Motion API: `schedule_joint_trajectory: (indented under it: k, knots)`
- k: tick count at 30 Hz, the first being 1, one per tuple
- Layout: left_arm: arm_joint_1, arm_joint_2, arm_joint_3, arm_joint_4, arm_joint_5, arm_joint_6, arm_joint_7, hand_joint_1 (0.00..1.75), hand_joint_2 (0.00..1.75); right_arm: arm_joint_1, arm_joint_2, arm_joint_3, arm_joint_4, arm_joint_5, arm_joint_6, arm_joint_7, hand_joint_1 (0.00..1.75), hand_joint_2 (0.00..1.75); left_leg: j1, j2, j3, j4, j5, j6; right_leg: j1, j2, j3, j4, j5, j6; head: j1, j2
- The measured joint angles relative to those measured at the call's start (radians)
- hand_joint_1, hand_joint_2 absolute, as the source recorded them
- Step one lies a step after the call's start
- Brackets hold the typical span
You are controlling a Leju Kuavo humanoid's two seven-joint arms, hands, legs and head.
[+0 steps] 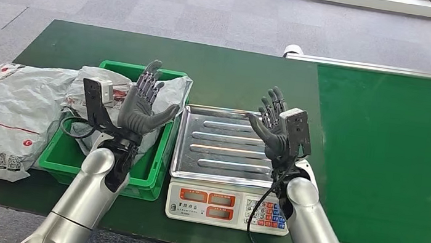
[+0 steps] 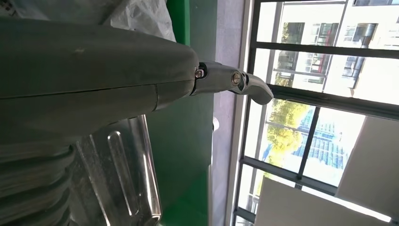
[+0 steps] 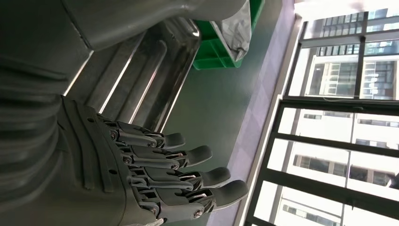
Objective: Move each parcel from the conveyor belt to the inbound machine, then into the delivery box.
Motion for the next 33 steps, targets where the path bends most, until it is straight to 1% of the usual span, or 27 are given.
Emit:
schedule_joint_trajectory:
  k: [5,9,12,15,17,24,28,33]
  knots:
    - [0.012,-0.006,-0.001,0.007,0.016,0.025,0.011,0.00,1.75,0.013,0.025,0.022,0.000,-0.008,-0.017,0.000,0.00,1.75,0.000,0.000,0.000,0.000,0.000,0.000,0.000,0.000,0.000,0.000,0.000,0.000,0.000,0.000]
    - [0.042,-0.006,-0.014,0.015,-0.033,0.061,-0.016,0.00,1.75,0.048,0.047,0.042,0.000,0.005,-0.059,-0.013,0.00,1.75,0.000,0.000,0.000,0.000,0.000,0.000,0.000,0.000,0.000,0.000,-0.001,0.000,0.000,0.000]
    - [0.064,-0.011,-0.034,0.021,-0.071,0.072,-0.023,0.00,1.75,0.066,0.063,0.053,0.000,0.031,-0.108,-0.013,0.00,1.75,0.000,0.000,0.000,0.000,-0.001,-0.001,0.000,0.000,-0.001,0.000,-0.001,0.000,0.000,0.000]
    - [0.073,-0.025,-0.057,0.030,-0.087,0.051,-0.021,0.00,1.75,0.077,0.073,0.056,-0.004,0.087,-0.183,0.009,0.00,1.75,0.000,0.000,0.000,0.000,-0.001,-0.001,0.000,0.000,-0.001,0.000,-0.001,0.000,0.000,0.000]
    - [0.074,-0.037,-0.070,0.033,-0.096,0.044,-0.015,0.00,1.75,0.086,0.077,0.056,-0.013,0.117,-0.214,0.024,0.00,1.75,0.000,0.000,0.000,0.000,-0.001,0.000,-0.001,0.000,0.000,0.000,-0.001,0.000,0.000,0.000]
    - [0.076,-0.054,-0.092,0.036,-0.106,0.035,-0.005,0.00,1.75,0.110,0.082,0.057,-0.040,0.140,-0.227,0.043,0.00,1.75,0.000,0.000,0.000,0.000,-0.001,-0.001,0.000,0.000,0.000,0.000,-0.001,0.000,0.000,0.000]
    - [0.077,-0.064,-0.093,0.037,-0.099,0.013,0.011,0.00,1.75,0.126,0.082,0.057,-0.058,0.148,-0.221,0.069,0.00,1.75,0.000,0.000,0.000,0.000,-0.001,-0.001,0.000,0.000,0.000,0.000,-0.001,0.000,0.000,0.000]
    - [0.087,-0.066,-0.093,0.033,-0.089,0.012,0.023,0.00,1.75,0.147,0.085,0.057,-0.095,0.169,-0.212,0.104,0.00,1.75,0.000,0.001,0.000,0.000,-0.001,-0.001,0.000,0.000,-0.001,0.000,-0.001,0.000,0.000,0.000]
